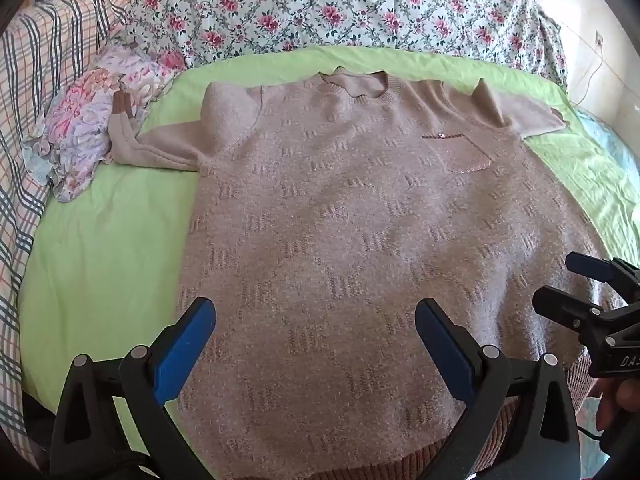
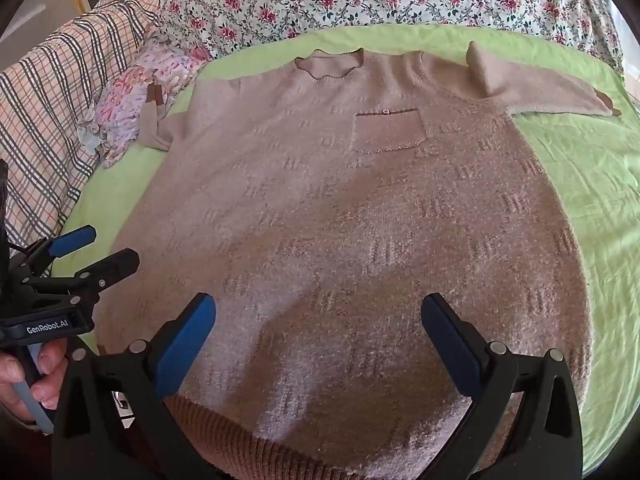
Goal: Fold small clothes
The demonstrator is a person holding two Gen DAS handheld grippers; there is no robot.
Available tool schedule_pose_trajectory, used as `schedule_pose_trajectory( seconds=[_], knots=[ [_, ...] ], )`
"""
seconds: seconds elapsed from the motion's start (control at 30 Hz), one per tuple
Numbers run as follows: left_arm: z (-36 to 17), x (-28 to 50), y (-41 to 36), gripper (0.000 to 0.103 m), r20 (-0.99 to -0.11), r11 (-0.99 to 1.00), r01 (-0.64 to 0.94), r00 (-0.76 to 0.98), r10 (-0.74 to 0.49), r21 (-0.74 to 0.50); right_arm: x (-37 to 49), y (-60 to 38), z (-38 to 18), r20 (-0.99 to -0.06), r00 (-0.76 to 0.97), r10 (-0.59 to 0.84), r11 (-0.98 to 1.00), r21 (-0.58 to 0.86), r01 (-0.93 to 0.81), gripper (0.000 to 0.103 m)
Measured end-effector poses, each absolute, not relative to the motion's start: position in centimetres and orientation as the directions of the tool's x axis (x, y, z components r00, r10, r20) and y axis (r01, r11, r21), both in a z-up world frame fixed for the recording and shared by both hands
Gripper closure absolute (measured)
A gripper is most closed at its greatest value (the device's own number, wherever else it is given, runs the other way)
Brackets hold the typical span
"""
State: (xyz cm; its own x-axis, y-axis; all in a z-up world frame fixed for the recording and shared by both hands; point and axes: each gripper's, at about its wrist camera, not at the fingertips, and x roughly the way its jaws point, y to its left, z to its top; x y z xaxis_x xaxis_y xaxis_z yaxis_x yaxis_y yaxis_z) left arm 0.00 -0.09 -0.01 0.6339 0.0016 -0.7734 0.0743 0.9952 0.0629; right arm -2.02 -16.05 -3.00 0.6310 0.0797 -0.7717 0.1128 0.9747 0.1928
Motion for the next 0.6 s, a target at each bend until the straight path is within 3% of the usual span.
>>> schedule_pose_trajectory(
  seconds=[0.6],
  knots=[
    [-0.06, 0.48, -0.10, 0.003, -0.779, 0.996, 0.072, 0.627, -0.001, 0.056, -1.65, -16.03, -2.87, -0.771, 0.632, 0.082, 0.976, 0.190, 0.105, 0.001]
  ],
)
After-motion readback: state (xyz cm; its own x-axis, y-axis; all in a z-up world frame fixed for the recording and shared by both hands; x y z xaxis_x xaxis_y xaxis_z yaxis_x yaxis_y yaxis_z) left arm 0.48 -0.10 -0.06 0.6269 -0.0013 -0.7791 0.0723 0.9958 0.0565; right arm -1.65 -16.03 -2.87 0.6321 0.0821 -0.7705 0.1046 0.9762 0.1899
